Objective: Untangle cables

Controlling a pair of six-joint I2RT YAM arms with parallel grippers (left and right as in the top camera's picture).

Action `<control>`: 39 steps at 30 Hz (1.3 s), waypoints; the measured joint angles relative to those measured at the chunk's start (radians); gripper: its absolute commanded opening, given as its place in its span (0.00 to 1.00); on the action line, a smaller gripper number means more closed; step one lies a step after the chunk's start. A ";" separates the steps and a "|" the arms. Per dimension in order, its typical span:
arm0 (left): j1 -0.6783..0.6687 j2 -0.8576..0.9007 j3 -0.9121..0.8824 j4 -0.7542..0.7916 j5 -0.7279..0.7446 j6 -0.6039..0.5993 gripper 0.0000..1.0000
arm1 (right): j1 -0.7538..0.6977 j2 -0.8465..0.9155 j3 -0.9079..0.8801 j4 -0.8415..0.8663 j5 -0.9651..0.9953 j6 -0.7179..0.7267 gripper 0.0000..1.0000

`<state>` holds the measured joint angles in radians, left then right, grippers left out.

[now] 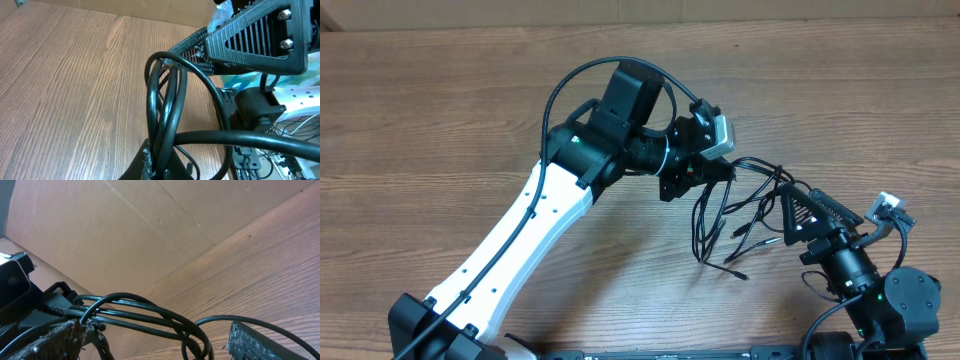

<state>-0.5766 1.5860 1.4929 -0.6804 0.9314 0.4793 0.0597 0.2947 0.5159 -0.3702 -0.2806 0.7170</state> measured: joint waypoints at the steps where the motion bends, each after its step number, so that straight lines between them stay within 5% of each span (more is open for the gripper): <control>1: 0.000 0.000 0.000 0.000 -0.001 0.000 0.04 | 0.000 0.000 0.000 0.000 0.000 0.000 0.91; 30: 0.000 0.000 0.000 0.117 0.027 0.043 0.04 | 0.000 0.000 0.000 -0.070 0.098 0.038 0.90; 39: 0.024 0.000 0.000 0.245 0.035 -0.114 0.04 | 0.000 0.000 0.000 -0.075 0.109 0.039 0.90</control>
<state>-0.5529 1.5856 1.4929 -0.4355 0.9668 0.3649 0.0593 0.2947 0.5159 -0.4454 -0.1711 0.7555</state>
